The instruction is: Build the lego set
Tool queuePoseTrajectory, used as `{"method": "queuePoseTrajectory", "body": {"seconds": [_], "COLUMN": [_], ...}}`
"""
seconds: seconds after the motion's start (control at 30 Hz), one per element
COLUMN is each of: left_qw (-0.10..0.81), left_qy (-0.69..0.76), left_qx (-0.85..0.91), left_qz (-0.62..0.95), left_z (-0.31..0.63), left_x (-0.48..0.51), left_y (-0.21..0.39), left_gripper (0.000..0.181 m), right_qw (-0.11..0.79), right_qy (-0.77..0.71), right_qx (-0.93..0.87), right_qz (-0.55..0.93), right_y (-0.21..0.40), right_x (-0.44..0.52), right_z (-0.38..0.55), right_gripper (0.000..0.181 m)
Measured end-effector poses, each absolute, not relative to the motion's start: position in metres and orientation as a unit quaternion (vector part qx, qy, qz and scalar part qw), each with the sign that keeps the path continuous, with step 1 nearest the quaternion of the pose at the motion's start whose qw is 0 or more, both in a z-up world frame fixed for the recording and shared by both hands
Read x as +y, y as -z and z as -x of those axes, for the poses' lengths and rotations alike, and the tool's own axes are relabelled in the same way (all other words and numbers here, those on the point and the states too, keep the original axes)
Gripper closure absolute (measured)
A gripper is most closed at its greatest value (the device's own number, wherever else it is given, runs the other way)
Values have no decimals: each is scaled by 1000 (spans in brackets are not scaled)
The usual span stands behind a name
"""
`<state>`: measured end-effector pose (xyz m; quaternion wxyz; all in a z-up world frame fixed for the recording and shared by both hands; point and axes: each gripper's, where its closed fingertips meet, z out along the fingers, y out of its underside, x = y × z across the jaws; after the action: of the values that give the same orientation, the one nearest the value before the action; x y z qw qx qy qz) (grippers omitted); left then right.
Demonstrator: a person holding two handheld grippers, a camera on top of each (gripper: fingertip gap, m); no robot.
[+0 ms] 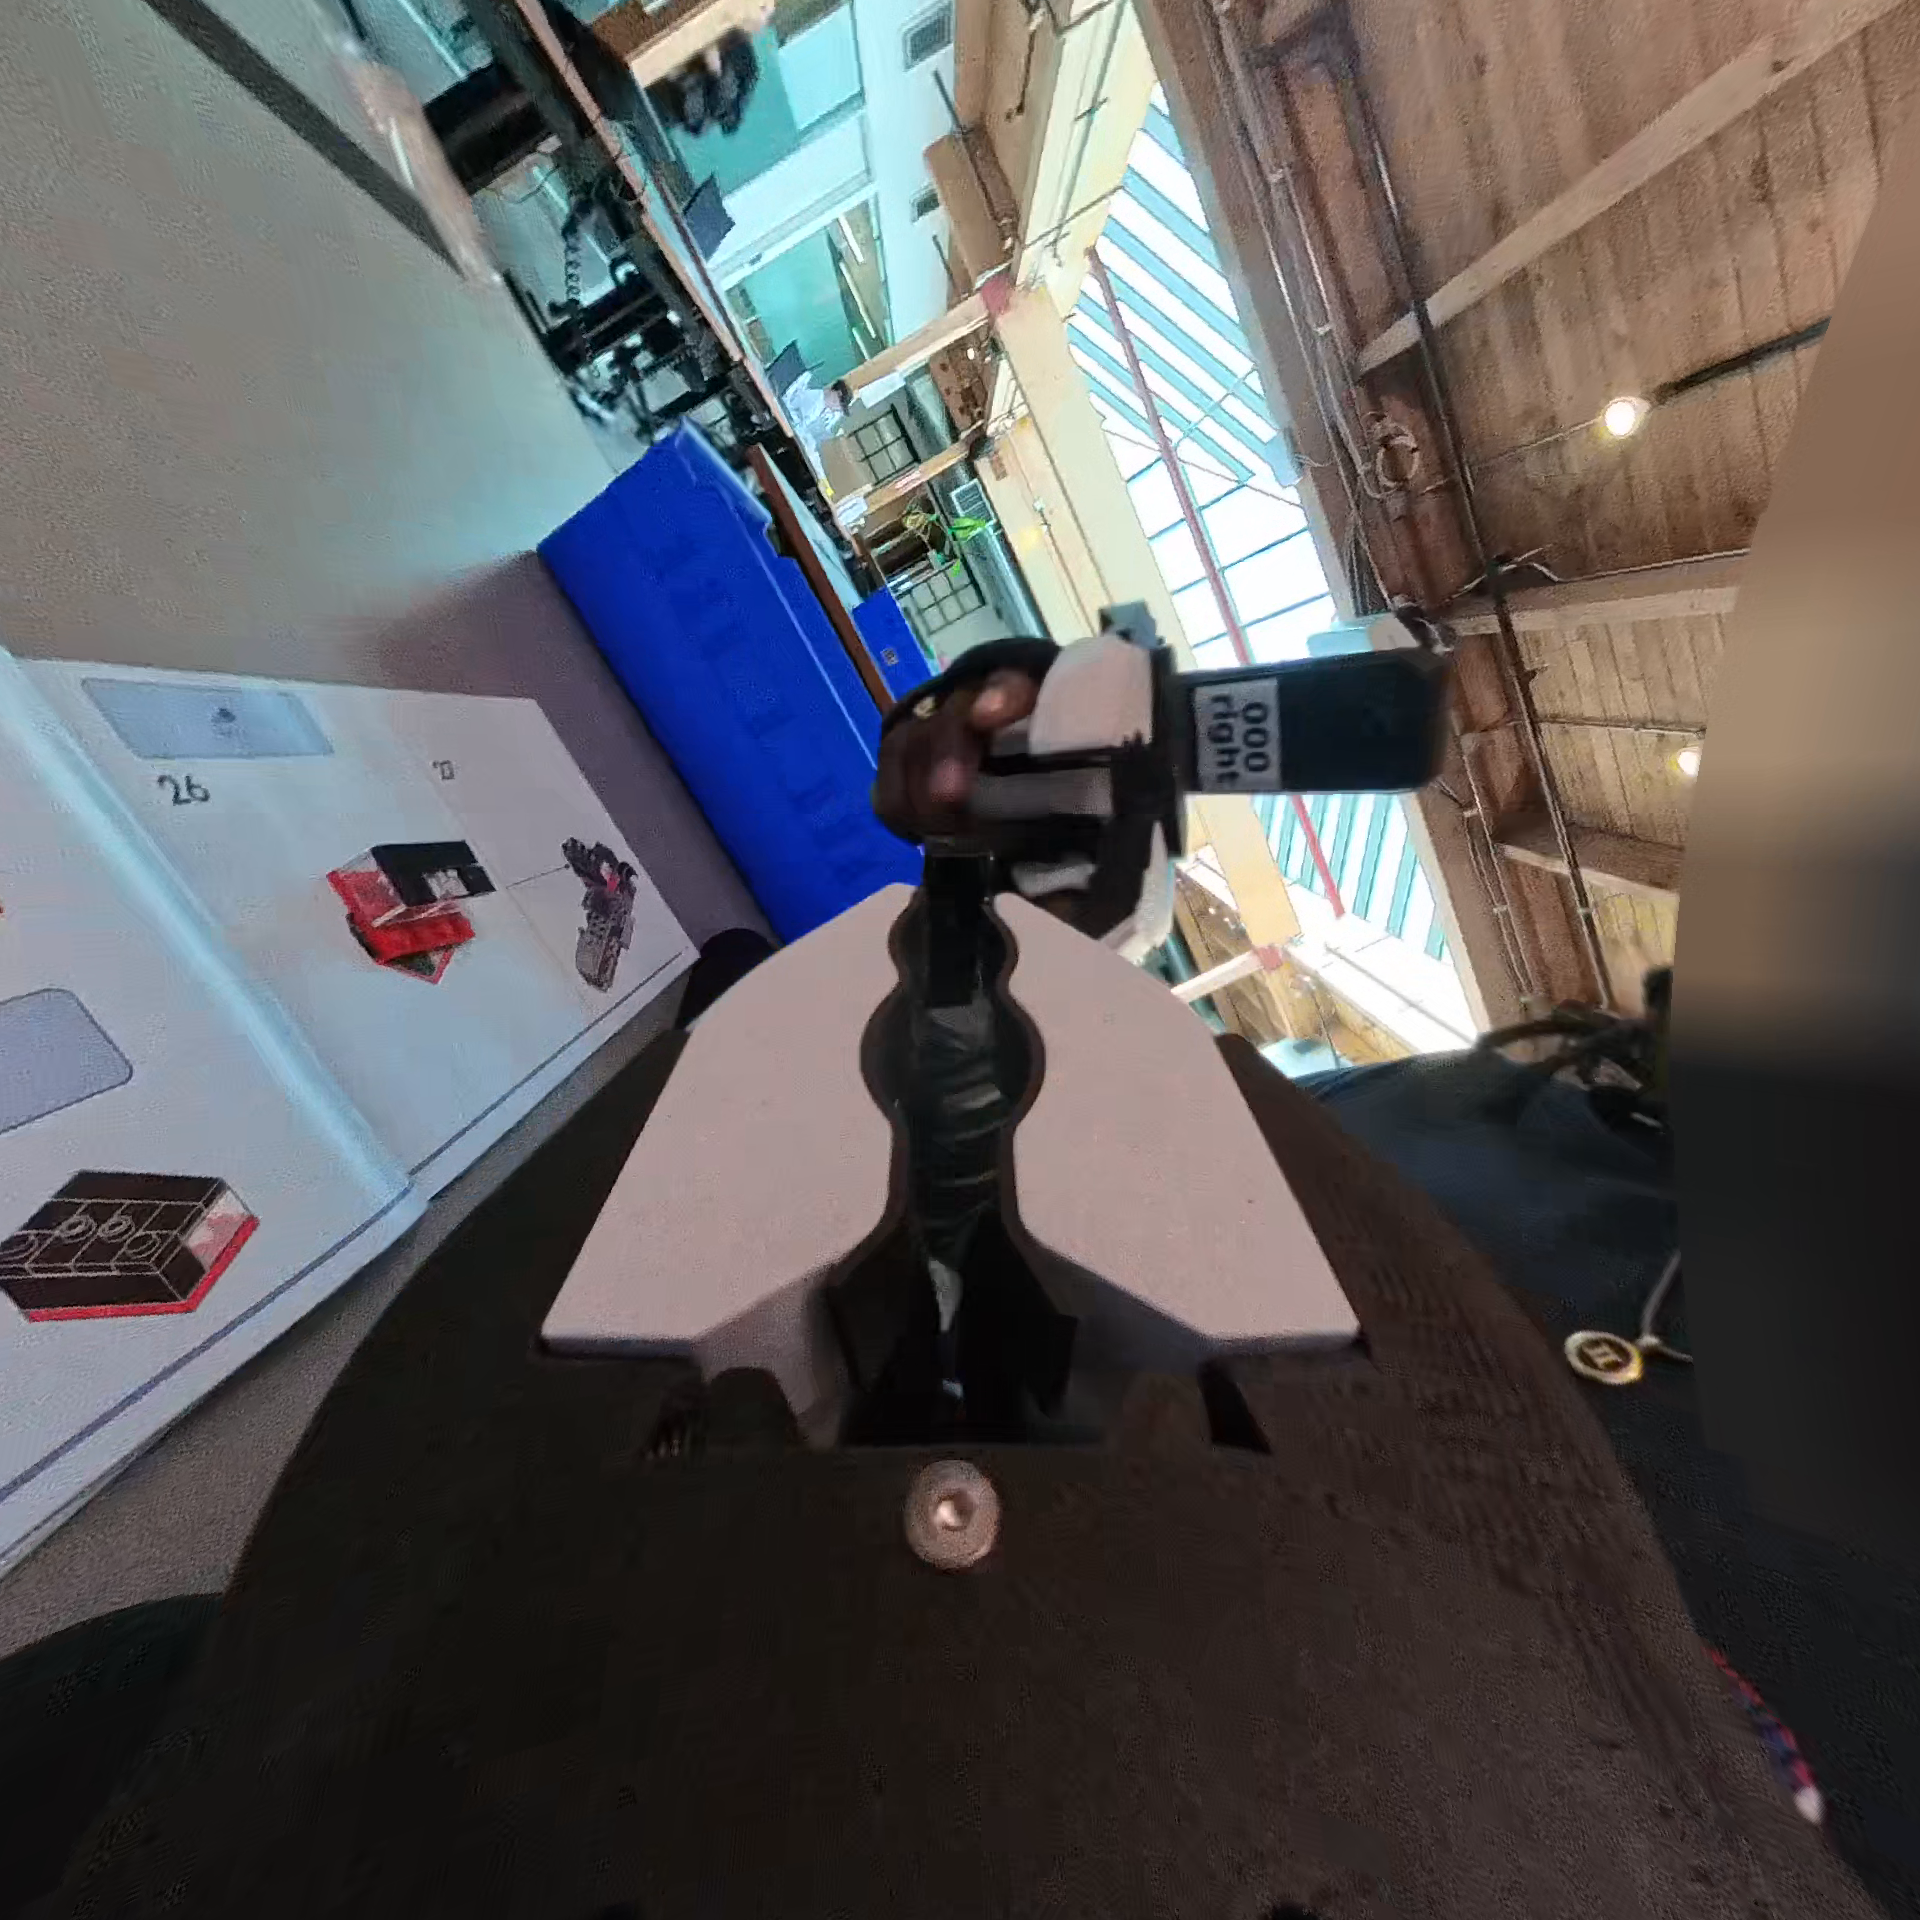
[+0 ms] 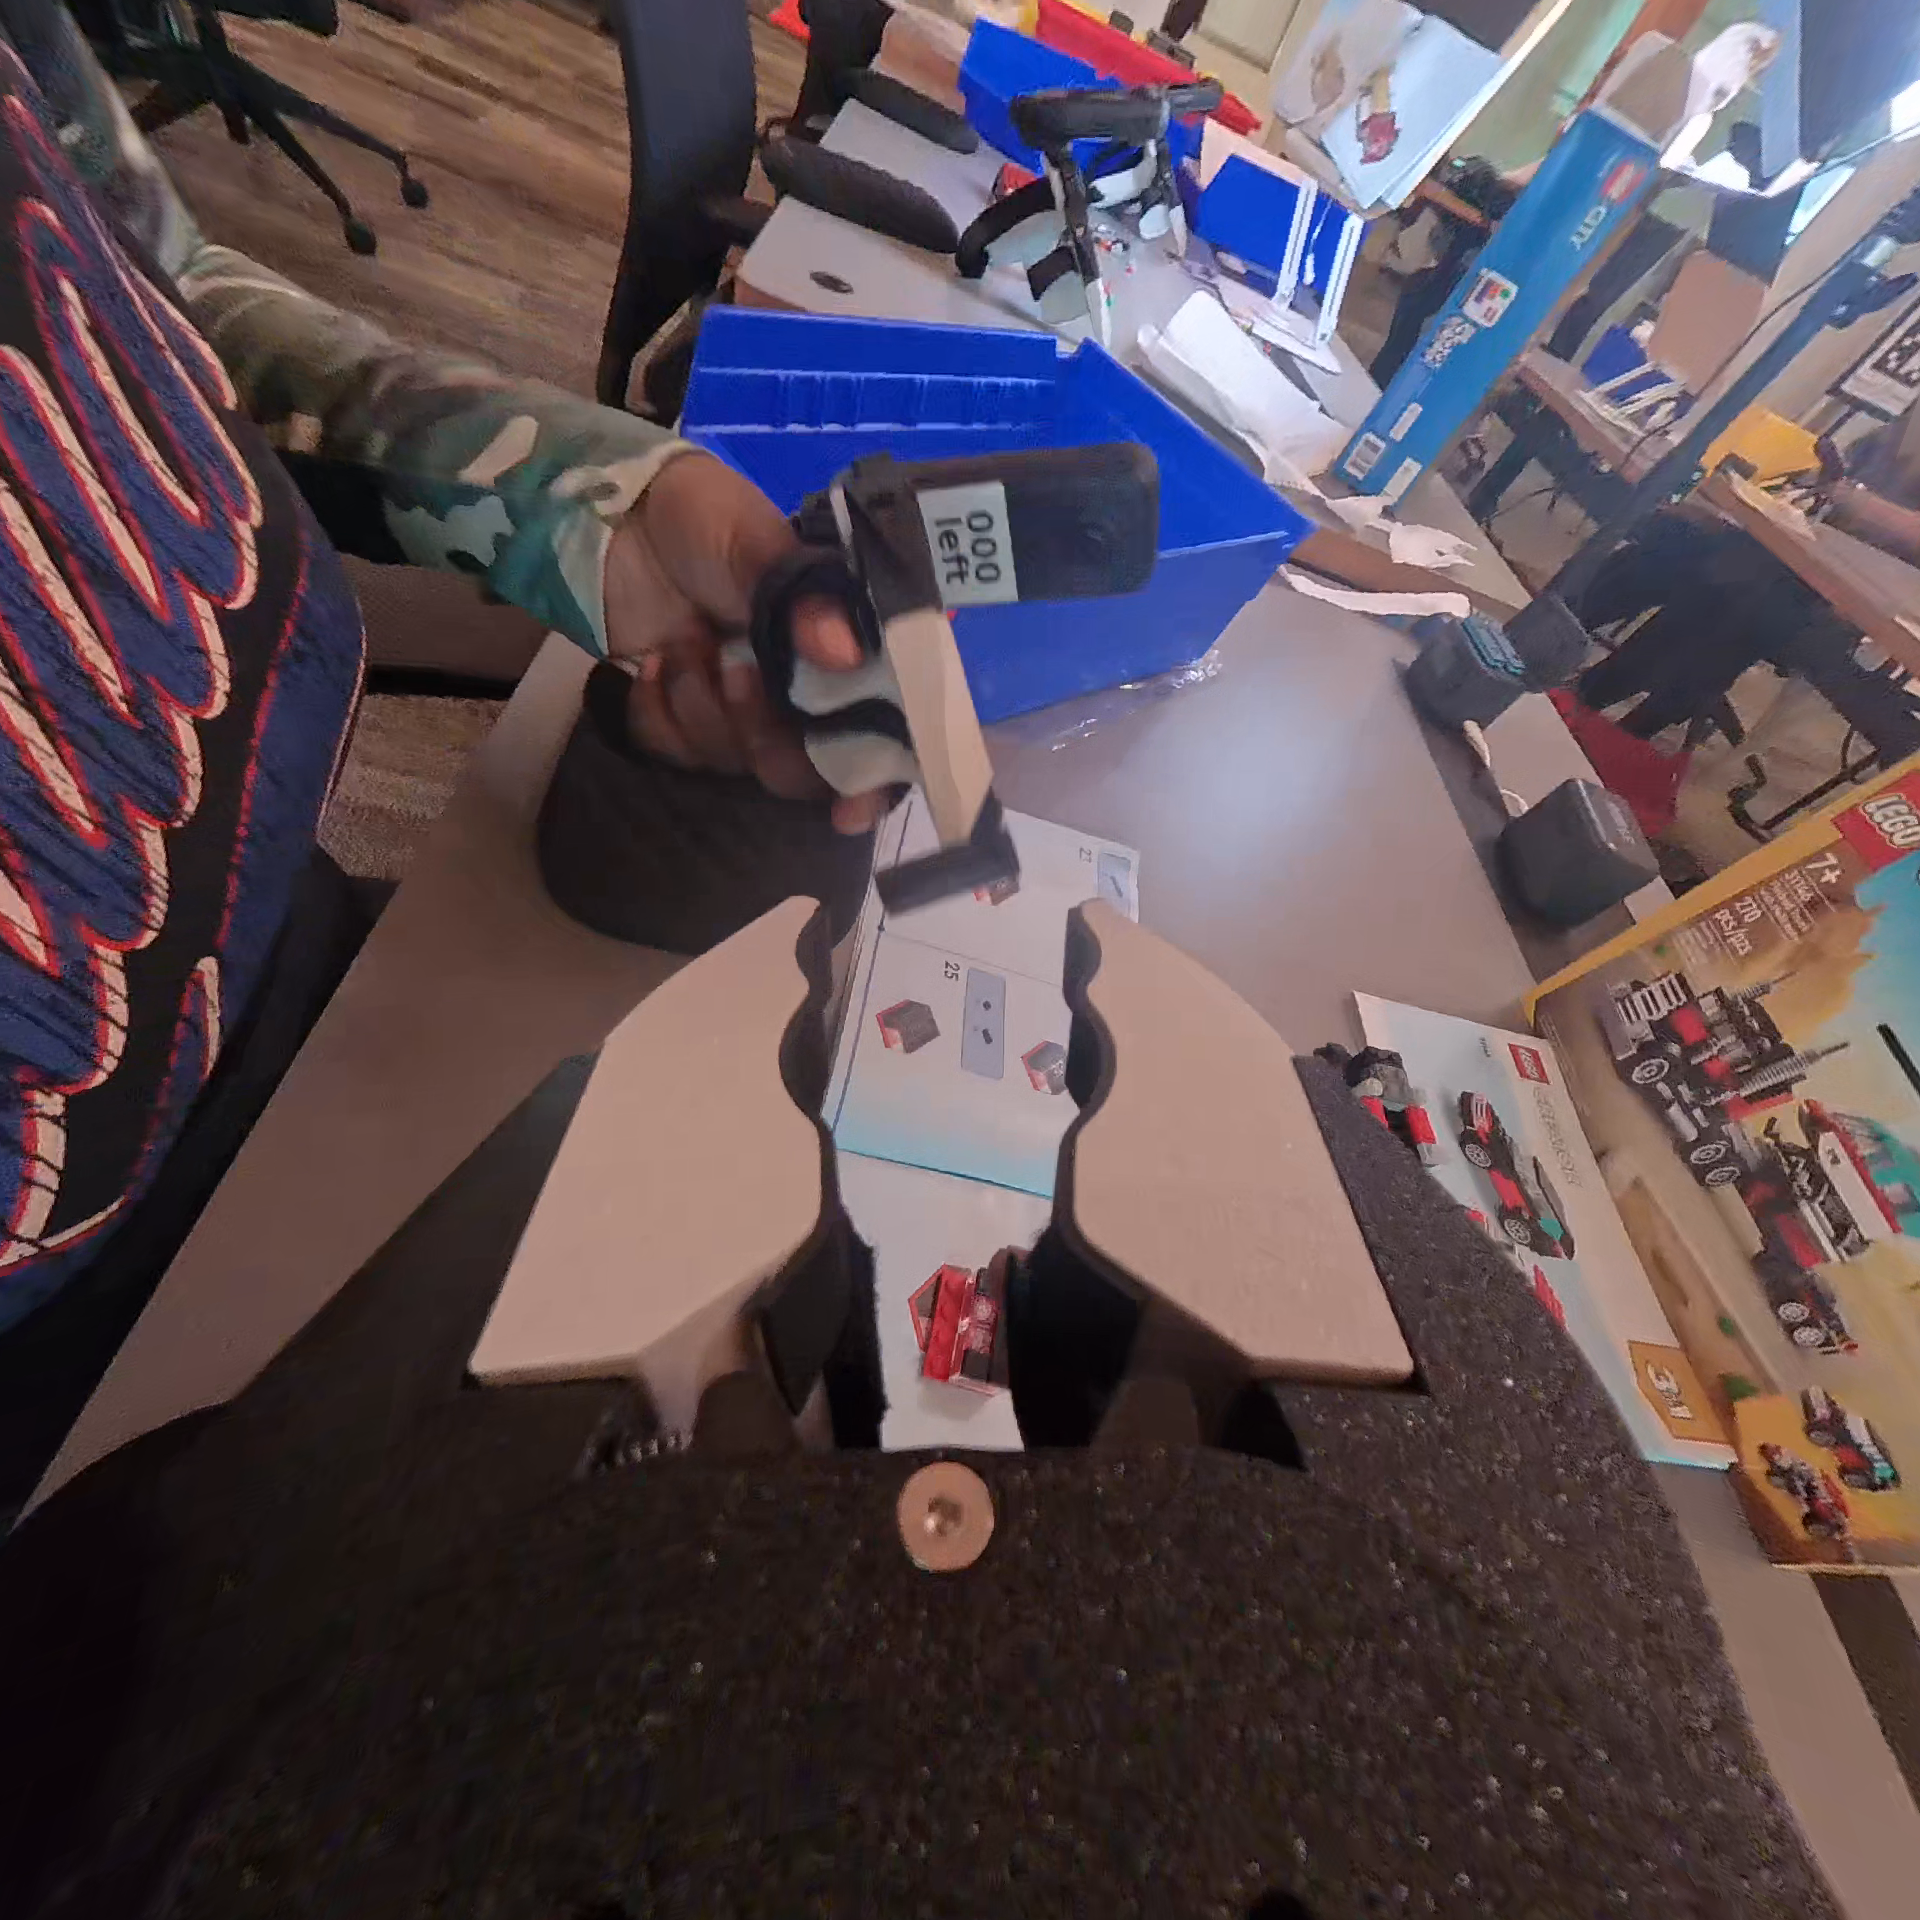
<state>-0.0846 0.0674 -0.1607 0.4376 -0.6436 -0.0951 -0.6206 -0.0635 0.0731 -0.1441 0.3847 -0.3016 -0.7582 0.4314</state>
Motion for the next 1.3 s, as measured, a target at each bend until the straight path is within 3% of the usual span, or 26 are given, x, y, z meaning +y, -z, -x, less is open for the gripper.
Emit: {"method": "queuePoseTrajectory", "body": {"seconds": [0.03, 0.6, 0.87, 0.97, 1.13, 1.3], "left_qw": [427, 381, 405, 449, 440, 382], "left_qy": [621, 613, 585, 508, 190, 120], "left_qx": [-102, -97, -44, 29, 263, 387], "left_qz": [649, 685, 701, 734, 837, 831], "left_z": [81, 63, 62, 70, 89, 64], "left_x": [70, 82, 85, 90, 115, 151], "left_y": [168, 191, 190, 191, 241, 267], "left_gripper": [172, 172, 169, 158, 146, 137], "right_qw": [385, 395, 397, 413, 439, 473], "right_qy": [-424, -295, -321, -349, -408, -435], "right_qx": [-764, -831, -813, -768, -675, -610], "right_qz": [298, 258, 281, 342, 430, 463], "right_y": [144, 194, 192, 186, 183, 174], "right_x": [73, 77, 81, 102, 137, 157], "right_z": [63, 74, 71, 62, 34, 9], "right_gripper": [140, 148, 148, 148, 148, 148]}}
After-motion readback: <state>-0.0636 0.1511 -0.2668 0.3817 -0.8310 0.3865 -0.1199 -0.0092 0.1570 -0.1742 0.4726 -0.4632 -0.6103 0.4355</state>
